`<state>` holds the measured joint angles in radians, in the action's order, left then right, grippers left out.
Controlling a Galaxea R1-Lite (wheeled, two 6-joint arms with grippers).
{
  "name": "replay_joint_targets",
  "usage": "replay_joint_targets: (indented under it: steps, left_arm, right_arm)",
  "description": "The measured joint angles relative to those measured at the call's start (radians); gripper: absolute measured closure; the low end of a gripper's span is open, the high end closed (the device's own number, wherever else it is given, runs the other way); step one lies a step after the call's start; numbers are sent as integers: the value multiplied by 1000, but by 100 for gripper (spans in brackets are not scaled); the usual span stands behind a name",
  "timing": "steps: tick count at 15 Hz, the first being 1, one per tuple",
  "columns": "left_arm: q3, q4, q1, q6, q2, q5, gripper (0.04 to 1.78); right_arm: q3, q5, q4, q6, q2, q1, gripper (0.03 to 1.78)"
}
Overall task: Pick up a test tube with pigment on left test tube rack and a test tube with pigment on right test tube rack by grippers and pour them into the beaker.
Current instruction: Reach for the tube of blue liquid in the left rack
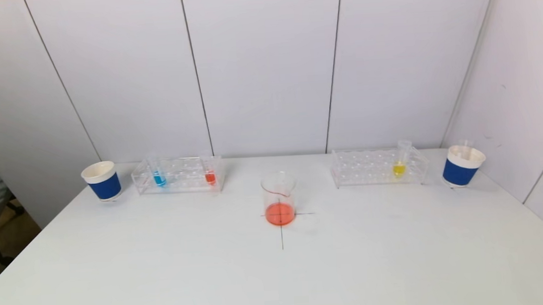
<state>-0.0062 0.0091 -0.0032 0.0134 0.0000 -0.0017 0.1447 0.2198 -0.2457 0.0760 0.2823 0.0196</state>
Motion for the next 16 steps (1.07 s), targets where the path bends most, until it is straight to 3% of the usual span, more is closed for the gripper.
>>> replay_joint_targets:
  steps: [4,7,12,16]
  left_arm:
    - [0,0,0,0,0,0,6]
    - [0,0,0,0,0,0,6]
    - [0,0,0,0,0,0,6]
    - [0,0,0,0,0,0,6]
  right_arm:
    - [-42,-27,225,-24,-212,-9,4]
    - [-92,-58,238,-34,-265,-12,4]
    - [-129,-185,242,-50,-282,-13,4]
    - [-144,-195,237,-75,-284,-13,4]
